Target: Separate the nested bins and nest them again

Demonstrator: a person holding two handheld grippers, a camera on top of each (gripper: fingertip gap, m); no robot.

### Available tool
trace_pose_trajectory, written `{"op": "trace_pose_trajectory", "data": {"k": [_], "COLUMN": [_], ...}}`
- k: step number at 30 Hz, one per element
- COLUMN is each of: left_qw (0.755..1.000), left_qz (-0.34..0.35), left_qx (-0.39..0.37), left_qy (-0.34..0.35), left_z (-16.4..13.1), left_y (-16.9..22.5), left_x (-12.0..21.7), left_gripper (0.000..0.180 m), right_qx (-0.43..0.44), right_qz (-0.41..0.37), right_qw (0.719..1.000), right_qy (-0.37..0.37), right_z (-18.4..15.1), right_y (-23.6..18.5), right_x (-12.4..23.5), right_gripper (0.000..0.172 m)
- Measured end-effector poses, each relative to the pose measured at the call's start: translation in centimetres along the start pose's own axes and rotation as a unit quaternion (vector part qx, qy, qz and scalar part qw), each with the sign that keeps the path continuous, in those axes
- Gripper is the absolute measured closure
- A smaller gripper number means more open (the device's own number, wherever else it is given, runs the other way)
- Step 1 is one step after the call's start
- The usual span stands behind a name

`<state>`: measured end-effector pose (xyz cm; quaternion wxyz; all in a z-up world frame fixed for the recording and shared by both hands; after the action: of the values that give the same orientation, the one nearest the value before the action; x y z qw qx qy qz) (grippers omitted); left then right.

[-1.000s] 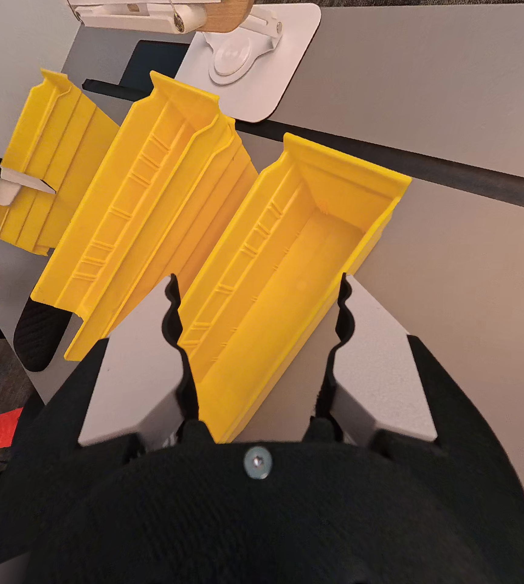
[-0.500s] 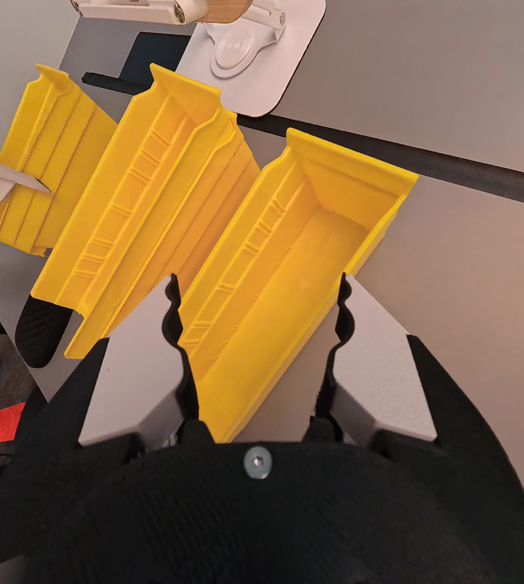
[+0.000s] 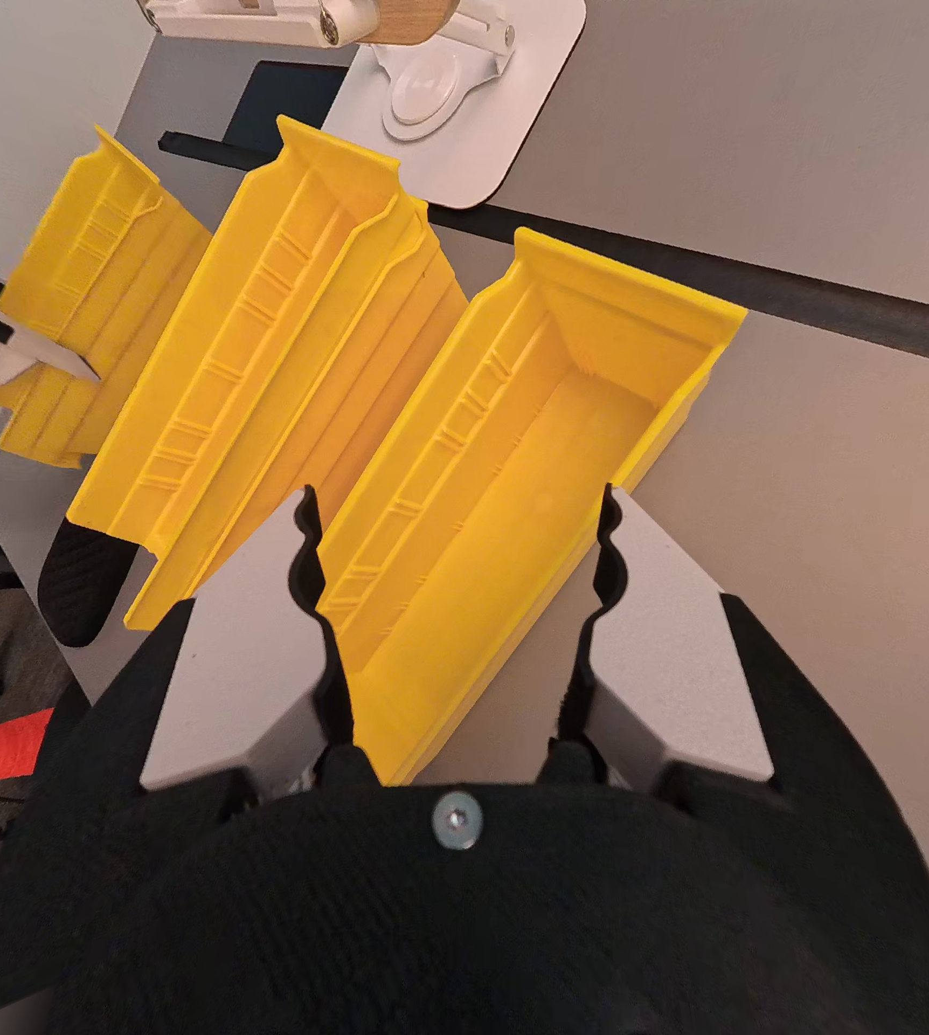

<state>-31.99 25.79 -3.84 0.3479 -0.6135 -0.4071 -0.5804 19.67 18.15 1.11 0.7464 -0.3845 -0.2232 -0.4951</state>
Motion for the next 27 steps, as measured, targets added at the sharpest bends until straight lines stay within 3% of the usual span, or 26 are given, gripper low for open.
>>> {"op": "trace_pose_trajectory", "data": {"k": [6,10,20,23,27], "left_qw": [1.0,0.997,0.999,0.998,0.996], "left_qz": [0.004,0.068,0.049,0.055,0.083], "left_qx": [0.0,-0.024,-0.01,-0.013,-0.031], "left_qy": [0.004,0.014,0.0,0.001,0.006], "left_z": [0.4,1.1,1.7,1.7,1.7], "left_y": [0.2,-0.6,-1.1,-1.2,-1.5], "left_x": [-0.8,-0.2,-2.0,-1.8,-1.3], "left_gripper": [0.037,0.047,0.028,0.035,0.057], "right_qx": [-0.001,-0.002,0.0,0.0,0.002], "right_qz": [0.001,-0.001,-0.006,-0.008,-0.009], "right_qw": [1.0,1.0,1.0,1.0,1.0], "right_qy": [0.001,-0.004,-0.012,-0.016,-0.018], "right_z": [0.0,-0.1,-0.2,-0.2,-0.3], "right_y": [0.0,0.1,0.1,0.2,0.1], "right_x": [0.0,-0.2,-0.7,-0.8,-0.9], "right_gripper": [0.072,0.072,0.072,0.071,0.072]}}
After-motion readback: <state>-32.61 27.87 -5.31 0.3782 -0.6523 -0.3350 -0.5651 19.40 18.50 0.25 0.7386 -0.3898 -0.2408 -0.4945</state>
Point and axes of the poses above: each gripper's, where its closed fingertips meet, x back along the fingers, z out of its top, y = z × x across the jaws, the point moved 6 cm from there along x, back along the fingers, and after that the axes turned 7 degrees about -z, right-handed, at the moved point
